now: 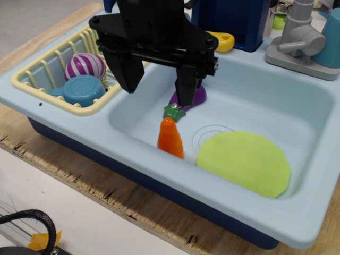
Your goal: Put carrot on plate
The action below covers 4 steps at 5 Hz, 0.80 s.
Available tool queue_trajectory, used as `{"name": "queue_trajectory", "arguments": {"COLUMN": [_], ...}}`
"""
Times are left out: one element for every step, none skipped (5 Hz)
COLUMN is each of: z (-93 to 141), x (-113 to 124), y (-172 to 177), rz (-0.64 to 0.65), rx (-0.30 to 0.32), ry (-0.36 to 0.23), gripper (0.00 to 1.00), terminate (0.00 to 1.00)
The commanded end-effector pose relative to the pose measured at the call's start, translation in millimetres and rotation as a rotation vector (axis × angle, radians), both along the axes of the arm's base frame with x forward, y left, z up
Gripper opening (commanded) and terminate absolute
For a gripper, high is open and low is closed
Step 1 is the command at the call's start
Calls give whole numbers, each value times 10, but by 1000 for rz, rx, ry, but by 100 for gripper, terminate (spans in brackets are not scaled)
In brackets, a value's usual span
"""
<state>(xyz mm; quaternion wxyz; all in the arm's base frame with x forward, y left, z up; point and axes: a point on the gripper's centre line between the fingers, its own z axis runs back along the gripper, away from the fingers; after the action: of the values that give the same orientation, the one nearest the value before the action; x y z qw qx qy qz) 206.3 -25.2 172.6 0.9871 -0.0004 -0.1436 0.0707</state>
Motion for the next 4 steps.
{"name": "queue_trajectory", "arguments": {"z": [0, -102, -245, -380], "x": [0, 32, 42, 80], "y": [0, -11, -17, 11], "rz": [0, 15, 26, 38], "rx": [0, -8, -29, -41], "ry": [0, -2, 3, -25], "gripper": [100, 100, 100, 100], "terminate": [0, 0, 0, 0]}}
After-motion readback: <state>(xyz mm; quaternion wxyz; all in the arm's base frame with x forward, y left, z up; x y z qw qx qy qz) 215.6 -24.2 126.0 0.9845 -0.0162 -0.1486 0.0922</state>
